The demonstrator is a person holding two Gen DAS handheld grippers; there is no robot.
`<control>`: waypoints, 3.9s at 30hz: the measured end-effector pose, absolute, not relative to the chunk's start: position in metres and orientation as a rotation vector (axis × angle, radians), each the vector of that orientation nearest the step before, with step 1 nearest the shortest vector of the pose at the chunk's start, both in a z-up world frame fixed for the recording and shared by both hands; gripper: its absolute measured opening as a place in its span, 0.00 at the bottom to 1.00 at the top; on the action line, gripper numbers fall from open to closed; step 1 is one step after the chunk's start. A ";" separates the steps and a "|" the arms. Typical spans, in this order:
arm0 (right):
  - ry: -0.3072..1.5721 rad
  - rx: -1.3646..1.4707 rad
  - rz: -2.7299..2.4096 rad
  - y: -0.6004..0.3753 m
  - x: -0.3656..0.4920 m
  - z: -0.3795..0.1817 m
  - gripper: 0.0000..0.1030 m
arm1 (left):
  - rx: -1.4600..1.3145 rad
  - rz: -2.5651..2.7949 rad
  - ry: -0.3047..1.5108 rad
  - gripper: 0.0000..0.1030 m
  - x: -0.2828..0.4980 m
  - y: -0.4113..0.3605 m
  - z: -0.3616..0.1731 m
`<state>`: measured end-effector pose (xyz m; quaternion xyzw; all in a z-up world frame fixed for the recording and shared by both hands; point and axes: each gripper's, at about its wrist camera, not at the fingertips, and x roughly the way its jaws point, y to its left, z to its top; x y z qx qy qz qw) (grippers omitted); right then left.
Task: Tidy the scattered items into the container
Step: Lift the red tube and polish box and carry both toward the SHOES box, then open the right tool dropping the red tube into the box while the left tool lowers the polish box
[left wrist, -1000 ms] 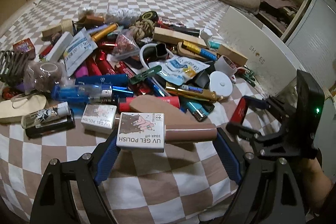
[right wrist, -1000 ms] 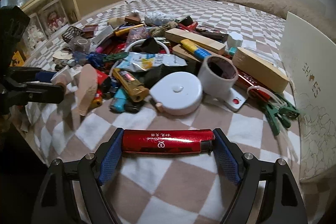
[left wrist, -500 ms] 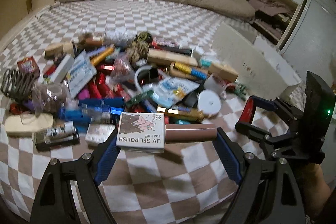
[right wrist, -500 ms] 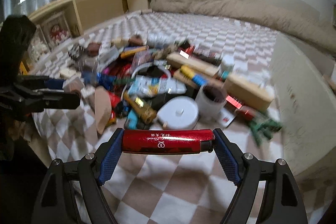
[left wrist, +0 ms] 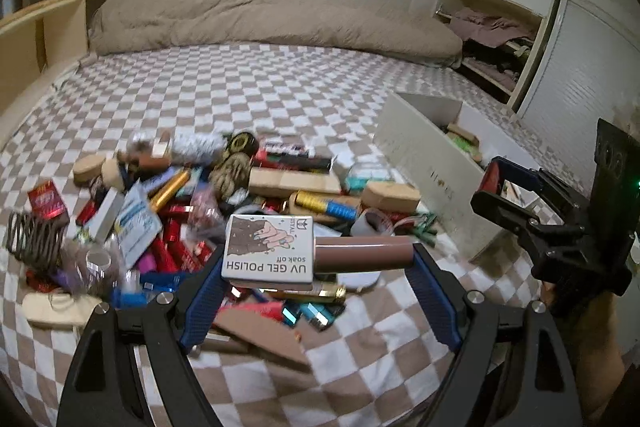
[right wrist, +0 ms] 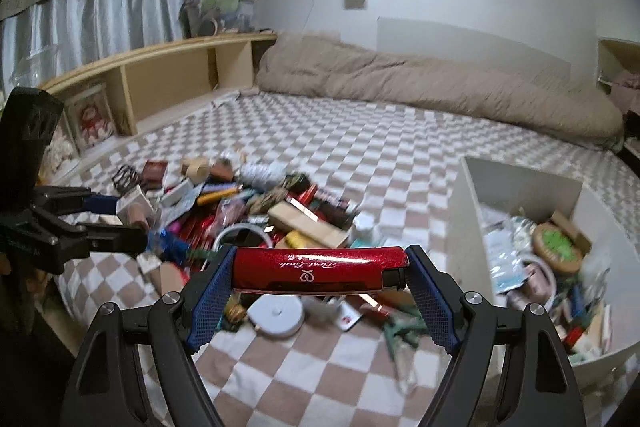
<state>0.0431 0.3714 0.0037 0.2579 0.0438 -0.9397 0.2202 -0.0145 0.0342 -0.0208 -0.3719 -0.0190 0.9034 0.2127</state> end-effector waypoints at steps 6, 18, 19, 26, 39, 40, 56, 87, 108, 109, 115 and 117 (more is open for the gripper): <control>0.121 0.639 -2.639 0.384 0.036 0.021 0.81 | -0.954 2.501 -0.022 0.84 -0.022 0.060 0.003; 0.140 0.484 -2.745 0.431 0.024 0.062 0.81 | -0.801 2.475 -0.018 0.84 -0.035 0.109 0.045; 0.147 0.470 -2.756 0.437 0.024 0.066 0.81 | -0.791 2.473 -0.019 0.84 -0.035 0.112 0.048; 0.177 0.402 -2.835 0.469 0.025 0.085 0.81 | -0.727 2.446 -0.032 0.84 -0.042 0.142 0.064; 0.040 0.492 -2.998 0.544 0.008 0.079 0.81 | -0.698 2.367 -0.059 0.84 -0.058 0.200 0.070; 0.028 0.524 -3.007 0.550 0.005 0.074 0.81 | -0.700 2.360 -0.057 0.84 -0.059 0.204 0.070; 0.035 1.039 -2.968 0.580 -0.010 0.005 0.81 | -0.754 2.273 -0.026 0.84 -0.066 0.253 0.053; 0.056 1.308 -2.781 0.573 -0.007 -0.023 0.82 | -0.911 2.219 -0.017 0.84 -0.079 0.292 0.016; 0.048 1.267 -2.810 0.583 0.000 -0.018 1.00 | -1.044 2.153 -0.005 0.84 -0.113 0.328 0.003; 0.046 1.268 -2.811 0.583 -0.001 -0.018 1.00 | -1.052 2.144 0.001 0.84 -0.115 0.332 0.002; 0.049 1.290 -2.817 0.587 -0.002 -0.022 1.00 | -1.128 2.071 0.088 0.84 -0.126 0.365 -0.014; 0.057 1.297 -2.810 0.587 -0.002 -0.024 1.00 | -1.165 2.044 0.093 0.84 -0.130 0.375 -0.023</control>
